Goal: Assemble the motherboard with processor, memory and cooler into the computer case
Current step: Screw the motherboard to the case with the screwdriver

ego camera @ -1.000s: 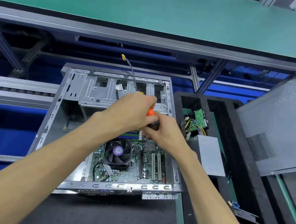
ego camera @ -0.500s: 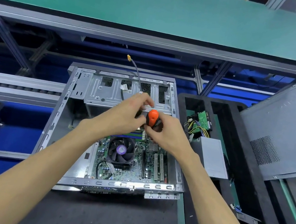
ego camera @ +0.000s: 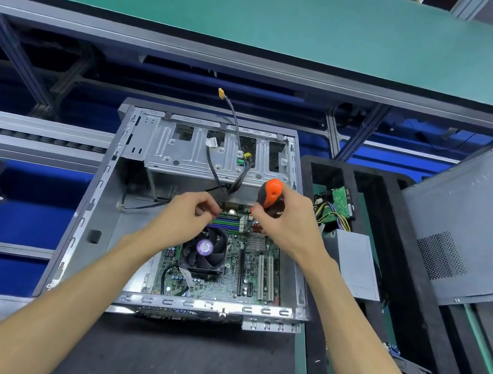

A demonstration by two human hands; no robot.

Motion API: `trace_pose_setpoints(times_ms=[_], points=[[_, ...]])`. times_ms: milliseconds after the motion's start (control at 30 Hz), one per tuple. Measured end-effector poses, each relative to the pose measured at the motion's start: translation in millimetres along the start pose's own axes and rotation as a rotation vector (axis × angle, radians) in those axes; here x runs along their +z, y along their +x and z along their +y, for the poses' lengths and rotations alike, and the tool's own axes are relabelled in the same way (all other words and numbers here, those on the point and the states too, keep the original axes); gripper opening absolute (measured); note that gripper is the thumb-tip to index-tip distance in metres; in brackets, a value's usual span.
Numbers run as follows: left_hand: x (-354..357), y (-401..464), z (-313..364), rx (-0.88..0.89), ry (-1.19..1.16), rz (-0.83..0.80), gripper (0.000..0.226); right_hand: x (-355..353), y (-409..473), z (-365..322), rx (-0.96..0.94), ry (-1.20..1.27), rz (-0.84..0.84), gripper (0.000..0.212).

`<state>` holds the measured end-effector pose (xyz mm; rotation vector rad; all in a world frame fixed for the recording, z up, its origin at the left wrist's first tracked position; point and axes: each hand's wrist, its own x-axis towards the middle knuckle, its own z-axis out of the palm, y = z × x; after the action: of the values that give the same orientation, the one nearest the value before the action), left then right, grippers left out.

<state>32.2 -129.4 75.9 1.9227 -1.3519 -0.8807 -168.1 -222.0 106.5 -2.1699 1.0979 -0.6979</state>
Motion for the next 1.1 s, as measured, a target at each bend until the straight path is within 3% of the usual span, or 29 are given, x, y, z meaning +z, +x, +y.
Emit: trace_pose_setpoints(times_ms=[133,267,400,533,700,900,1100], points=[[1.0,1.9,2.2,0.006,-0.012,0.075,0.018,-3.1,-2.8,-1.6,0.059,0.084,0.096,0.026],[-3.4,1.6,4.0,-0.012,-0.135,0.092,0.011,-8.7,-6.8,-5.6,0.164,0.376,0.253,0.013],[-7.0,-1.7,5.3,-0.159,-0.441,-0.083,0.015,-13.9,-5.8,-11.0,0.228,0.613,0.359,0.025],[-8.5,-2.4,2.8,-0.287,-0.646,-0.233,0.022,-16.7,-3.3,-14.8,0.242,0.735,0.416,0.014],[-13.8,-1.5,-0.8,-0.397,-0.93,-0.319,0.029,-19.2,-1.6,-15.4,0.274,0.823,0.438,0.016],[-12.1,2.2,0.3,-0.397,-1.101,-0.278,0.029,-19.7,-0.4,-17.9,0.281,0.9,0.451,0.013],[-10.6,2.7,8.5,-0.317,-1.092,-0.195,0.023,-20.6,0.8,-18.8,0.281,0.921,0.457,0.015]])
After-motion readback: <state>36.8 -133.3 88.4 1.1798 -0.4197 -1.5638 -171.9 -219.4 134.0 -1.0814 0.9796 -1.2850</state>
